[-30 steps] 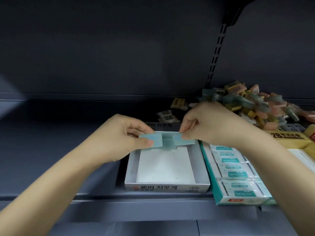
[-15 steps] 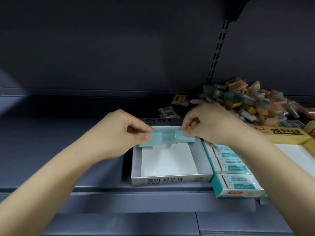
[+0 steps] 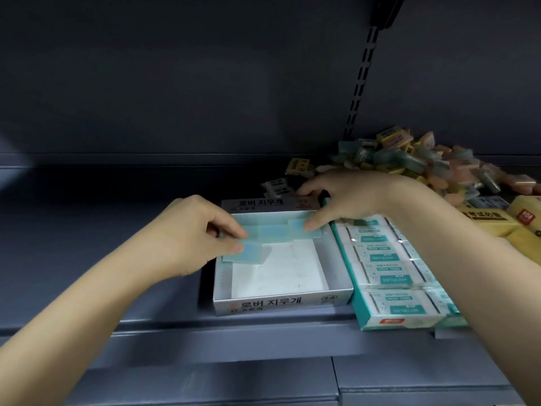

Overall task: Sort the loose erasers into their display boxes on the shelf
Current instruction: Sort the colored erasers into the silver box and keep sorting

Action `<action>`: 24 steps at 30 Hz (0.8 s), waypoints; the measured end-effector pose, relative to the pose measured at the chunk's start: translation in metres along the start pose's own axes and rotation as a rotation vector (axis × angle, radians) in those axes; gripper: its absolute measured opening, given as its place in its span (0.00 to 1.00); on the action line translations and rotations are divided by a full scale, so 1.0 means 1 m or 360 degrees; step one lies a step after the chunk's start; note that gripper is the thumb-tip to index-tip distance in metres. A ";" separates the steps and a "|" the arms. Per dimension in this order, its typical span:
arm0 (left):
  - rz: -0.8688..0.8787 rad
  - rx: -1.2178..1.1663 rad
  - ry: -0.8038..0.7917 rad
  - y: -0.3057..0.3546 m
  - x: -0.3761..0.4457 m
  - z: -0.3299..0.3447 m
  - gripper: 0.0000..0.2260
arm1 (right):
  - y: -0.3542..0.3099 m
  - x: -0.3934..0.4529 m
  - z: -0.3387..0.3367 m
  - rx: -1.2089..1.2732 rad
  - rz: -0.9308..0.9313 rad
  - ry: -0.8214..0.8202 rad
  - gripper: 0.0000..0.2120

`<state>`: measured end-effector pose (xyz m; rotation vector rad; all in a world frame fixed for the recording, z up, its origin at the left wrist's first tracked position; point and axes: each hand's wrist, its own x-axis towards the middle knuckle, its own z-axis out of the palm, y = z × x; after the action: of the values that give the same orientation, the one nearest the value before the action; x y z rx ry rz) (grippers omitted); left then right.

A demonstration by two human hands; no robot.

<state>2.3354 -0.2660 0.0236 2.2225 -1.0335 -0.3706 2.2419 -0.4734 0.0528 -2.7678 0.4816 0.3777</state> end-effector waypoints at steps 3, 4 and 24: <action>0.0005 0.0035 -0.0007 0.001 0.000 0.000 0.06 | -0.001 0.007 -0.002 0.0025 0.0046 -0.0064 0.33; 0.0011 0.0050 -0.0013 0.002 0.000 0.000 0.05 | -0.001 0.009 -0.003 0.0020 0.0056 -0.0071 0.33; 0.0345 0.0933 -0.0063 0.011 0.009 0.003 0.25 | -0.007 0.014 -0.002 0.0037 0.0146 -0.0041 0.30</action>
<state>2.3333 -0.2794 0.0286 2.5708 -1.5397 -0.0076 2.2575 -0.4713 0.0524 -2.7216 0.6041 0.4259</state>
